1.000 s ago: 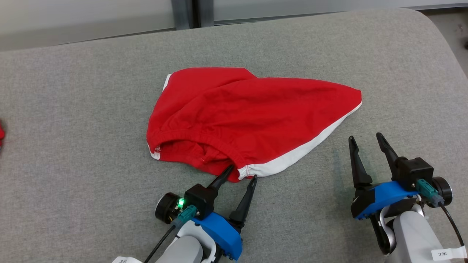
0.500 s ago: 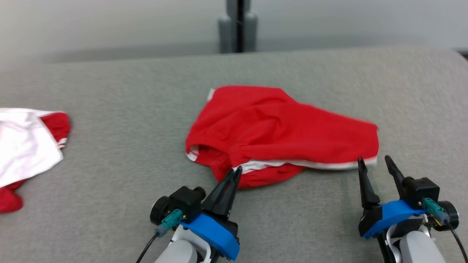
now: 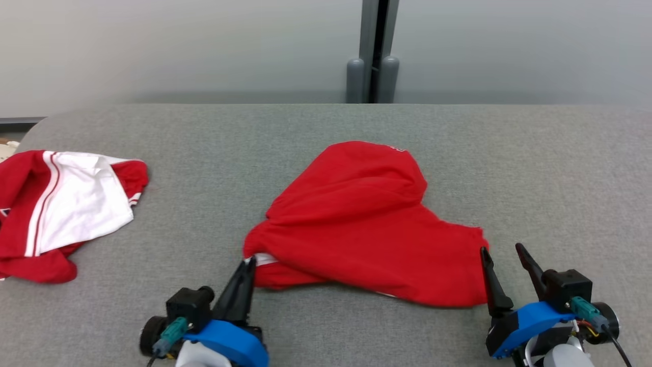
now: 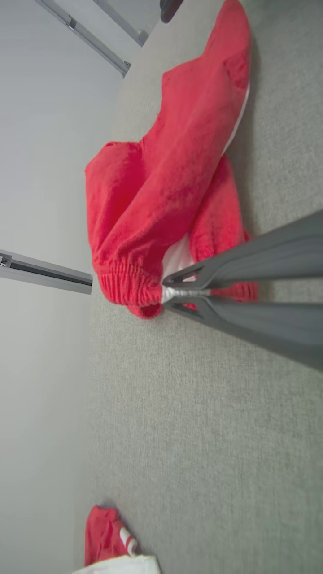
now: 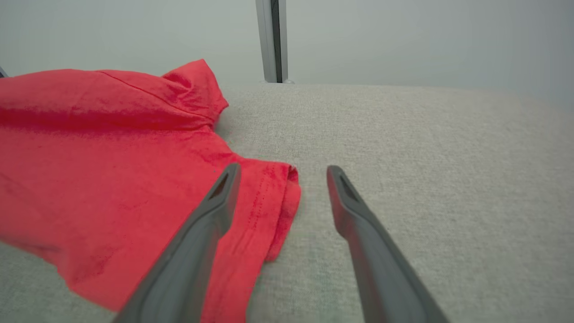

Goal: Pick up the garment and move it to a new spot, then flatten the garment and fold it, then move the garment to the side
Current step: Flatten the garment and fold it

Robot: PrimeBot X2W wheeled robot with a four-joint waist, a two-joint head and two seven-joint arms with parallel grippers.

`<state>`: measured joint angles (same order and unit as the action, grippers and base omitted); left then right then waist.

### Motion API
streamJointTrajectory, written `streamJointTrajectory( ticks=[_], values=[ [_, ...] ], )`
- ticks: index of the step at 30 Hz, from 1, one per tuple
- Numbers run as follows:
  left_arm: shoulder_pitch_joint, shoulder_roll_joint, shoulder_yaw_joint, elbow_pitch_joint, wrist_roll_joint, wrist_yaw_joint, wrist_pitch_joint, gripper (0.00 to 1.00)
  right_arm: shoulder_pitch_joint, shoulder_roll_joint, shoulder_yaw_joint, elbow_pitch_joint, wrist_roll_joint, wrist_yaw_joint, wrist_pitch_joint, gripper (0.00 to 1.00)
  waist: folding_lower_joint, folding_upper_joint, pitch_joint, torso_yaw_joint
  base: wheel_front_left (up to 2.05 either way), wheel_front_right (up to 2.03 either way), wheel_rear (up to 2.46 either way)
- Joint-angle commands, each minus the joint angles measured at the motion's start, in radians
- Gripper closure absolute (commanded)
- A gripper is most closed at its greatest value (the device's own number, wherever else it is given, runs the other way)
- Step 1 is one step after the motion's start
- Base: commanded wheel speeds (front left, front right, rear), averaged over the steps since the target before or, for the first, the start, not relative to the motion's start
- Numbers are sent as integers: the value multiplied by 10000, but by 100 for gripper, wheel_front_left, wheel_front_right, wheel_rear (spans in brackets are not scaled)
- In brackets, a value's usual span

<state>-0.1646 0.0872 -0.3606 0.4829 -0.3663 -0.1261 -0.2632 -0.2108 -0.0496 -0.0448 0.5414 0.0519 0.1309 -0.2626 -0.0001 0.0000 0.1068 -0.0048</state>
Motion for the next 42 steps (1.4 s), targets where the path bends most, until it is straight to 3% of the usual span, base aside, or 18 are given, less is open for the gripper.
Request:
streamJointTrajectory(
  ticks=[1, 2, 3, 4, 10, 20, 42],
  values=[
    [101, 68, 521, 394, 289, 113, -23, 67, 244, -23, 124, 37, 142, -3, -30, 0, 1, 0, 14, -186, 0, 0, 0],
    [99, 51, 748, 496, 397, 202, -26, 23, 279, -22, 172, 47, 165, -3, -30, 0, 1, 0, 26, -264, 0, 0, 0],
    [99, 51, 748, 496, 397, 202, -26, 23, 279, -22, 172, 47, 165, -3, -30, 0, 1, 0, 26, -264, 0, 0, 0],
    [118, 32, 947, 620, 489, 285, -25, 0, 334, -20, 236, 24, 179, -3, -31, 0, 1, 0, 31, -344, 0, 0, 0],
    [432, -146, 1847, 778, 1044, 655, -25, 0, 815, -14, 988, -79, 509, -1, -32, 0, 1, 0, 58, -619, 0, 0, 0],
    [799, -356, 2110, 478, 1492, 421, -25, 0, 922, -23, 2512, 255, 1525, -1, -30, 0, 1, 0, 128, -483, 0, 0, 0],
    [848, -369, 1617, 284, 1097, 350, -25, 0, 735, -32, 2734, 99, 1481, -1, -32, 0, 1, 0, 83, -515, 0, 0, 0]
  ],
)
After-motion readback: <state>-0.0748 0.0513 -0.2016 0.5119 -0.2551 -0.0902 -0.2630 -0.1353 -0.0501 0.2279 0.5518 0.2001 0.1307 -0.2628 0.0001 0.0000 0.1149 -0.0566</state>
